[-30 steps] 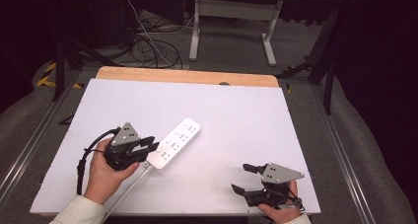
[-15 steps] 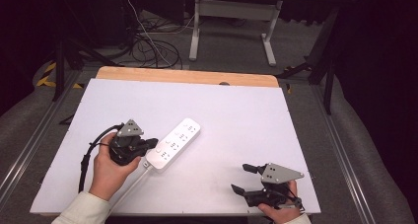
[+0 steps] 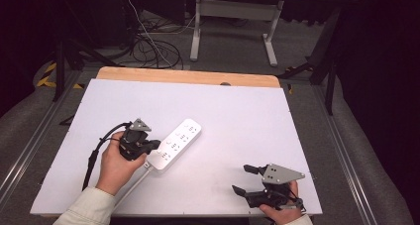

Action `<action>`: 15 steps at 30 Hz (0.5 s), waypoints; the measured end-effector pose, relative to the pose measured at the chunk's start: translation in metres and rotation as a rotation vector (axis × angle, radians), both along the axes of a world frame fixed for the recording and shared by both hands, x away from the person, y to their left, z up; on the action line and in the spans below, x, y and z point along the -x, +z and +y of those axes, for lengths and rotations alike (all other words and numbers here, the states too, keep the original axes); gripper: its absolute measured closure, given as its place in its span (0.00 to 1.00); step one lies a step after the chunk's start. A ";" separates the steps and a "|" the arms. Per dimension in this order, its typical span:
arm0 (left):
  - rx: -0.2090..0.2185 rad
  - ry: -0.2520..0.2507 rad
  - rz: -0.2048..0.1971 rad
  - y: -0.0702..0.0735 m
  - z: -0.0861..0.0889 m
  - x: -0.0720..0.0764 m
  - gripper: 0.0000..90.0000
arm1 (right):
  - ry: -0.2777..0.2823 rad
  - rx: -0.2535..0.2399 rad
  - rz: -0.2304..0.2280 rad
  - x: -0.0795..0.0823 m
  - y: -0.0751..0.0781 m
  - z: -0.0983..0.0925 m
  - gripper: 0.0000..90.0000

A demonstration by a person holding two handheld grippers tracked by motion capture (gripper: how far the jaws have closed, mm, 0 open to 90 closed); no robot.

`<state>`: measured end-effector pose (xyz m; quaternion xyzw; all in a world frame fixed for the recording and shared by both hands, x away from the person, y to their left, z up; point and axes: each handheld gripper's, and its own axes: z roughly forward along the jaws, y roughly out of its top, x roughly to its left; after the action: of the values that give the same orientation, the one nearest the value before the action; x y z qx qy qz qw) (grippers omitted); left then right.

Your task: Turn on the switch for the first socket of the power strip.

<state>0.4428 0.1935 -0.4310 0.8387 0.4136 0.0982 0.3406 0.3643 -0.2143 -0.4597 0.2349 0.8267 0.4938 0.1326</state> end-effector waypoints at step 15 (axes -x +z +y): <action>-0.108 -0.013 0.053 -0.010 -0.013 -0.009 1.00 | 0.002 0.007 0.002 -0.001 -0.001 0.000 0.28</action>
<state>0.4514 0.1807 -0.4411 0.8607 0.4113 0.0960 0.2842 0.3648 -0.2141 -0.4606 0.2343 0.8288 0.4908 0.1319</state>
